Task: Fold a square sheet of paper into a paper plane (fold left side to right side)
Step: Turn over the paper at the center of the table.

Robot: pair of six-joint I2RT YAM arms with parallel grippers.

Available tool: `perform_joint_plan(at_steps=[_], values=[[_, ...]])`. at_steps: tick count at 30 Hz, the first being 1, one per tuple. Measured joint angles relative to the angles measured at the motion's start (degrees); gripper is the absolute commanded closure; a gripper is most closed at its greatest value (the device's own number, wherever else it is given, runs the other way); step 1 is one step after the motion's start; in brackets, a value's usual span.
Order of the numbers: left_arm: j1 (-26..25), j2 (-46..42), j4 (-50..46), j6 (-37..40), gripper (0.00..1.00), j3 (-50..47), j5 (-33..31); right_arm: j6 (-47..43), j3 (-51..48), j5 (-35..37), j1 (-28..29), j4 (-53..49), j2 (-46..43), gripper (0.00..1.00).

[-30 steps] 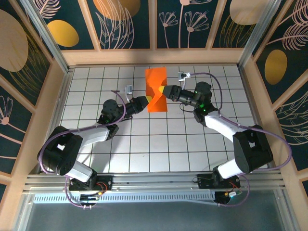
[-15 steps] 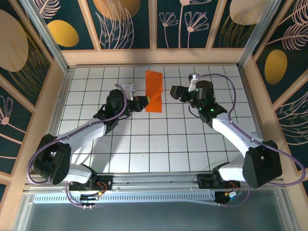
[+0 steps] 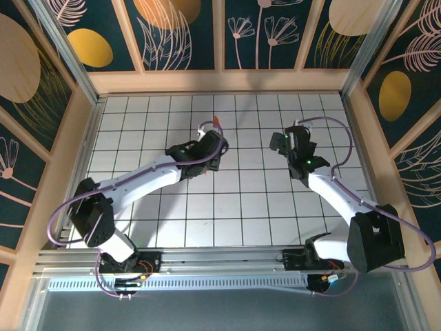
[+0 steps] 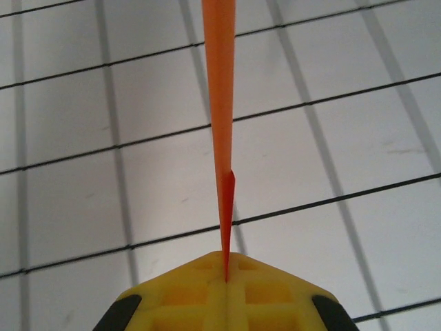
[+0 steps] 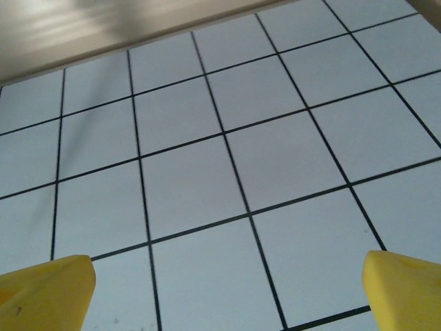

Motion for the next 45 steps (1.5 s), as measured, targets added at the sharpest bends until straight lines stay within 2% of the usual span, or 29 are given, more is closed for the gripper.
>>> perform_joint_plan(at_steps=[4,8,11,15,19,25,32,36,40,45], values=[[-4.2,6.86,-11.65,-5.4,1.0,6.1,-9.53,1.25,-1.77,-0.13,-2.12,0.61,-0.46,0.01],[-8.0,14.93,-21.31,-11.26,1.0,10.38,-15.43,1.88,-2.4,-0.35,-3.19,0.87,-0.46,0.01],[-9.92,19.76,-24.98,-14.71,1.0,11.15,-17.07,2.29,-2.45,-0.74,-3.52,1.68,-0.46,0.01],[-10.84,23.58,-25.18,-16.68,1.0,11.15,-16.13,2.56,-2.69,-1.46,-3.98,2.34,-0.46,0.01],[-10.86,24.76,-22.03,-17.0,0.99,11.15,-12.02,2.91,-3.48,-2.34,-4.48,2.82,-0.46,0.01],[-10.62,24.74,-10.4,-16.7,0.89,10.05,-1.05,4.2,-4.76,-4.59,-4.7,3.37,-0.44,0.01],[-8.28,24.46,-0.9,-16.15,0.79,7.41,8.57,4.55,-4.85,-6.58,-4.7,3.72,-0.44,0.01],[-5.55,23.26,5.33,-16.2,0.7,3.28,14.75,5.14,-4.85,-7.78,-4.7,3.82,-0.39,0.01],[-3.3,22.25,10.43,-16.28,0.56,1.6,19.65,5.31,-4.85,-8.79,-4.7,3.87,0.15,0.02],[-1.84,21.55,15.87,-16.22,0.48,1.29,24.22,5.25,-4.85,-11.15,-4.7,4.04,0.68,0.02]])
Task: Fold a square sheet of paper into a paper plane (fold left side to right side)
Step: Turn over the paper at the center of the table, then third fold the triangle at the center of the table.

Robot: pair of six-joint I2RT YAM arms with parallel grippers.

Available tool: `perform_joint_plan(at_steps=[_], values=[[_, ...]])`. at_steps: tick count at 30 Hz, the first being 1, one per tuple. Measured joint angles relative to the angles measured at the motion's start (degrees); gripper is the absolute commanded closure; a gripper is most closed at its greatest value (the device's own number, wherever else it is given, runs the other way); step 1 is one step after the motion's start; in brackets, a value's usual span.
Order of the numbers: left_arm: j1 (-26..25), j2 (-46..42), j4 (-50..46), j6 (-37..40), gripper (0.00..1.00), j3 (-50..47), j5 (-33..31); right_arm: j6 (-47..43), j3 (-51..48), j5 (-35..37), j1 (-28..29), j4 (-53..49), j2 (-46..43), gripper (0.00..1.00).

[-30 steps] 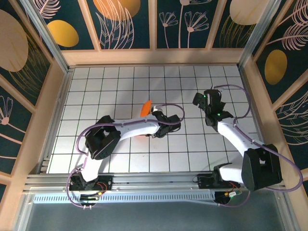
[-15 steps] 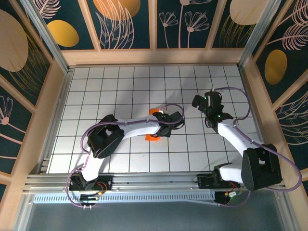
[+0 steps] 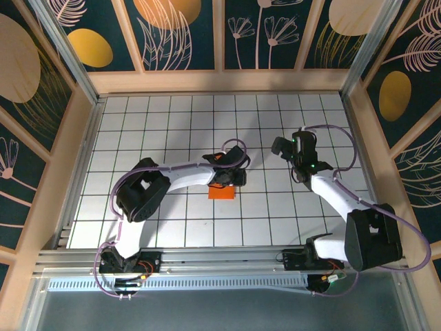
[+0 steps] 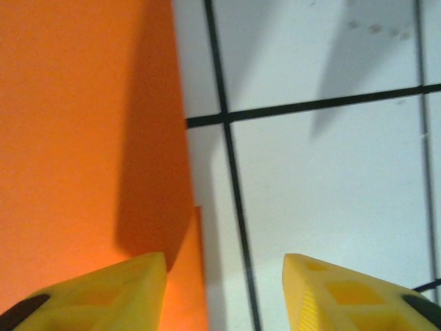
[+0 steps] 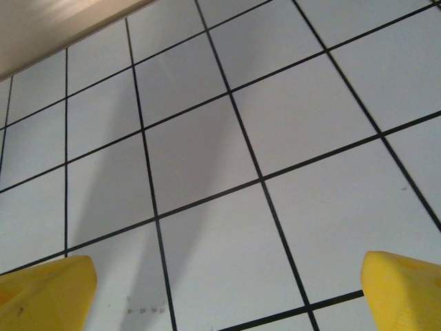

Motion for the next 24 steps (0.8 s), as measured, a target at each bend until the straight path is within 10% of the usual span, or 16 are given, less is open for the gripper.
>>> perform_joint_plan(at_steps=[11,24], values=[[4.11,-11.06,13.94,0.02,0.41,-10.6,7.17,-2.03,2.78,-14.6,-0.04,-1.4,3.52,0.2],[21.22,-28.44,39.76,-8.98,0.34,-37.2,13.75,5.46,6.16,-43.28,5.92,2.86,16.55,0.73]])
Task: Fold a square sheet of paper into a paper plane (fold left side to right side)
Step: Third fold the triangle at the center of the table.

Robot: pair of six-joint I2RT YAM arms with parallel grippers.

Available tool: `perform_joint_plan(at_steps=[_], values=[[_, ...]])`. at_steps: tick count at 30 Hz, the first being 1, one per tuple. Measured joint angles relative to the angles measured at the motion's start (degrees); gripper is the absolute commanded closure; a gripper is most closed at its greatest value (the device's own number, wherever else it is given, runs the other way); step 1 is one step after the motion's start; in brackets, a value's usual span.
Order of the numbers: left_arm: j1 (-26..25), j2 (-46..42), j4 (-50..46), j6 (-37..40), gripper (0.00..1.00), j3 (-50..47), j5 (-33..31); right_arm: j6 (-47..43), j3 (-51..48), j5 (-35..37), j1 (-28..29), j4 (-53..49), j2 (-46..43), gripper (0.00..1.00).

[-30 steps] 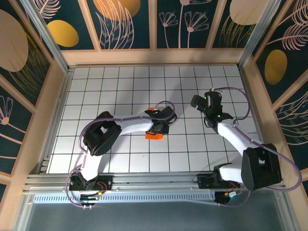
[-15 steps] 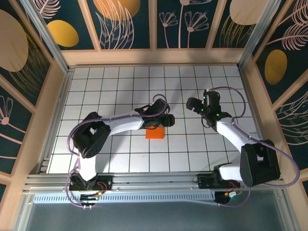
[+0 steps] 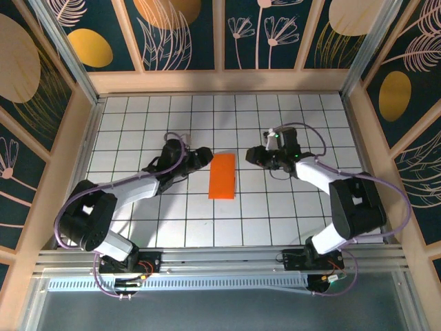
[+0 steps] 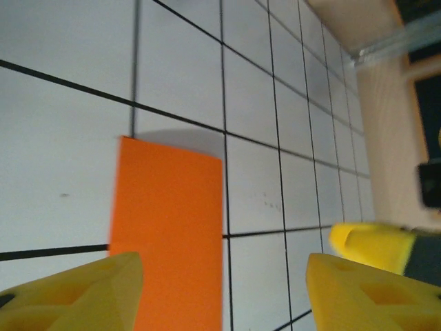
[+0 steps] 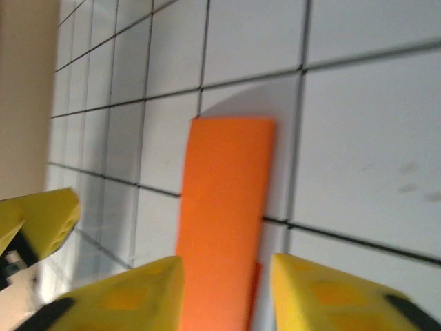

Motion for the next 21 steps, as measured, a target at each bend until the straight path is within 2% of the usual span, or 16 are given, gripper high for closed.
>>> perform_joint_plan(at_steps=[3,8,21], values=[[1.99,-2.03,4.57,-2.25,0.34,-4.76,0.94,2.12,-0.28,-2.34,3.32,1.81,3.63,0.83],[2.19,-4.42,6.82,-2.99,0.34,-7.5,1.16,4.2,-0.24,-3.32,6.21,4.26,8.04,0.99],[2.19,-6.29,3.48,-1.01,0.34,-8.39,0.59,3.63,1.16,-1.16,6.45,5.27,14.53,1.0]])
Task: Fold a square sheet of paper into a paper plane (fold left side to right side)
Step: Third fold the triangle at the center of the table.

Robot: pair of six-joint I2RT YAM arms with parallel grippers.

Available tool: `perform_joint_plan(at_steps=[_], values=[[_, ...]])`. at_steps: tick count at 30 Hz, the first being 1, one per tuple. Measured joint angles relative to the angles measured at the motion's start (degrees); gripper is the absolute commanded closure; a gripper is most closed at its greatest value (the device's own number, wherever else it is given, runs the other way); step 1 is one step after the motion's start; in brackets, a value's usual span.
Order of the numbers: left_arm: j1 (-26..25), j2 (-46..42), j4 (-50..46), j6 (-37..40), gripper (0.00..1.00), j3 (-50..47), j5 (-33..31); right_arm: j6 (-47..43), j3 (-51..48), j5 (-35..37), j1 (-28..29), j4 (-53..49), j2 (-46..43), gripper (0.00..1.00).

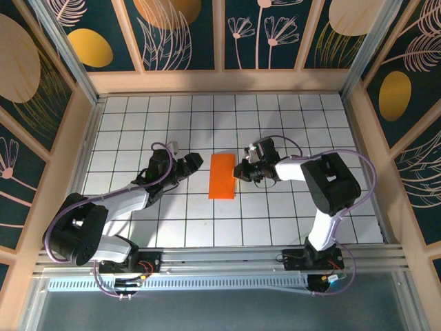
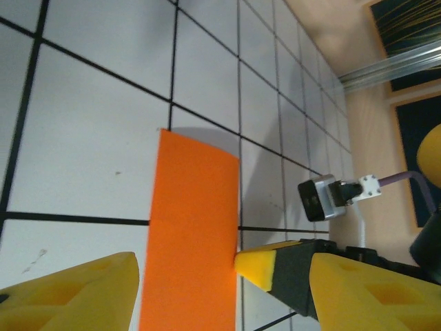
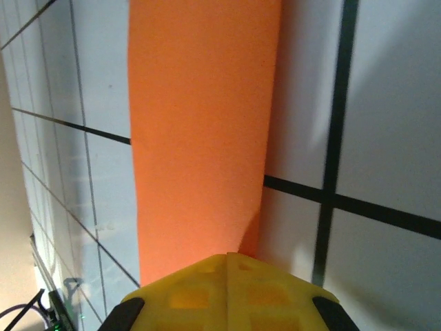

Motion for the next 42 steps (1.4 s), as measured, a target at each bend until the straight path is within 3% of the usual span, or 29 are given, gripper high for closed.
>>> perform_joint_plan(at_steps=[10,21,30,42], values=[[0.0,4.92,-6.71,4.98,0.48,4.59,3.17,-4.2,1.95,2.58,0.22,-3.13,1.11,1.0],[-1.6,15.17,-15.82,9.35,0.51,11.61,6.56,-5.9,2.8,2.82,0.22,-3.74,1.57,1.0],[-2.89,19.45,-16.33,9.9,0.6,14.01,8.13,-6.12,2.8,2.82,0.22,-3.74,1.57,1.0],[-3.43,21.75,-15.32,9.88,0.64,15.34,9.6,-6.32,2.8,2.93,0.22,-3.72,1.57,1.0]])
